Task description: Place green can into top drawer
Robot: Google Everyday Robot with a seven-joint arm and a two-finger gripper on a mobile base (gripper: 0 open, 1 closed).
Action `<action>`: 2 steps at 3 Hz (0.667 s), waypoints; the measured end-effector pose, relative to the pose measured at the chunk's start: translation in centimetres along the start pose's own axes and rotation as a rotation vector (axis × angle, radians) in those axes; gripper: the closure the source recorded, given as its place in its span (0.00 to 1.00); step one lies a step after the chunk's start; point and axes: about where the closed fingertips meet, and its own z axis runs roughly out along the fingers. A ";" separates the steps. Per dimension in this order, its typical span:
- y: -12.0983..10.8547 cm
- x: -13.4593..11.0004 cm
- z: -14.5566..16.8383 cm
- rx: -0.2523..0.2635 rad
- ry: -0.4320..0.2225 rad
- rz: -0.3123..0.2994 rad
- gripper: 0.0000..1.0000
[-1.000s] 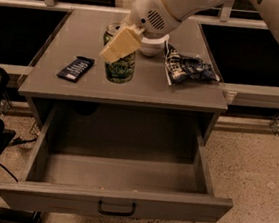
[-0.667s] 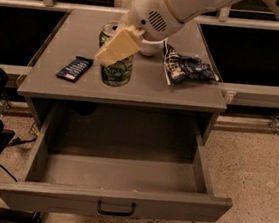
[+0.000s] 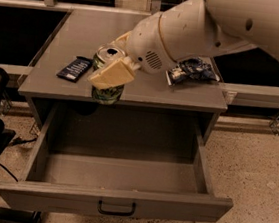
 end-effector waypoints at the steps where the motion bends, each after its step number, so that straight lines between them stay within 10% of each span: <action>1: 0.4 1.0 1.1 0.021 -0.023 -0.012 1.00; 2: 0.7 2.9 2.6 0.015 0.023 -0.021 1.00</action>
Offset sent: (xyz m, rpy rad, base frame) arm 0.0104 0.0013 -0.0758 -0.0985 -0.0135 -0.0099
